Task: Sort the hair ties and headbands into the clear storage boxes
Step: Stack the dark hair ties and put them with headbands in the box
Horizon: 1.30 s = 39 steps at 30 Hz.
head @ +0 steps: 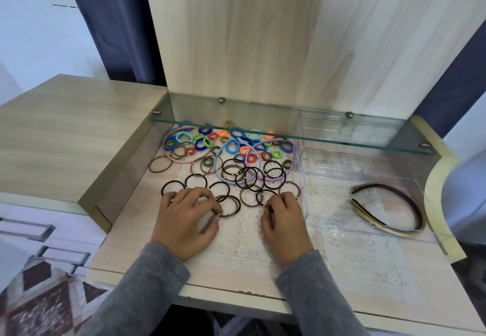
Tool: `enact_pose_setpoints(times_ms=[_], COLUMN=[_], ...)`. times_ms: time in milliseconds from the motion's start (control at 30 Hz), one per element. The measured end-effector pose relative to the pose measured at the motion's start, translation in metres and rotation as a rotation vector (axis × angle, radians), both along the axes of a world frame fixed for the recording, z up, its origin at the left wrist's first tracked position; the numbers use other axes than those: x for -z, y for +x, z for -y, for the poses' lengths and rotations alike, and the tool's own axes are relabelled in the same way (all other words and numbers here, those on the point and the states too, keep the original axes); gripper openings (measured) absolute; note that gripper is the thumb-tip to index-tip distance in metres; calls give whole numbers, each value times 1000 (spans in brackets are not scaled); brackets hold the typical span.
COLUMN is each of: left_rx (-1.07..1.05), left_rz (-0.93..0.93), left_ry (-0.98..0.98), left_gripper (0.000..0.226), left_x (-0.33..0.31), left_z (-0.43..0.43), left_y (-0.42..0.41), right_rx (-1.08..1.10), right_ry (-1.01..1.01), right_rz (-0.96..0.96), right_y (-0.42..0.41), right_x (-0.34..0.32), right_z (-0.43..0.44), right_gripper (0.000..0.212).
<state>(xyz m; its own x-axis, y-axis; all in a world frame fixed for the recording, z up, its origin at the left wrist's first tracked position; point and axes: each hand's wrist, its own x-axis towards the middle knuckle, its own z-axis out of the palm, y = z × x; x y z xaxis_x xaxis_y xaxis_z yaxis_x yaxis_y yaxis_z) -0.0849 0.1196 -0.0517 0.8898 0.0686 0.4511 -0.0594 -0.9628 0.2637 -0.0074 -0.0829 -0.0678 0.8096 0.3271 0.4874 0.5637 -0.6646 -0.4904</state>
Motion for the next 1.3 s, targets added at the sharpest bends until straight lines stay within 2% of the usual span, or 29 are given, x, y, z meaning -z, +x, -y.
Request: enact_pose_setpoints(times_ms=[133, 233, 467, 667, 800, 933, 1033, 1167, 1300], left_rx=[10, 42, 238, 309, 308, 227, 51, -137, -115], left_rz=[24, 107, 290, 196, 123, 195, 266, 132, -6], left_ry=[14, 10, 71, 35, 0, 0, -31, -7, 19], left_gripper=[15, 16, 11, 16, 21, 20, 16, 24, 29], left_x=[3, 4, 7, 9, 9, 9, 4, 4, 7], left_z=[-4, -4, 9, 10, 10, 8, 3, -9, -22], left_y=[7, 9, -1, -3, -2, -3, 0, 8, 16], right_rx=[6, 14, -16, -53, -164, -273, -314, -354, -390], right_ry=[7, 45, 149, 173, 183, 95, -6, -74, -139], right_rz=[-2, 4, 50, 107, 122, 159, 169, 171, 164], right_y=[0, 0, -1, -5, -7, -13, -16, -19, -19], right_x=[0, -2, -8, -14, -17, -19, -19, -20, -19], right_z=[-1, -1, 1, 1, 3, 2, 1, 0, 0], right_gripper=[6, 7, 8, 11, 4, 11, 12, 10, 8])
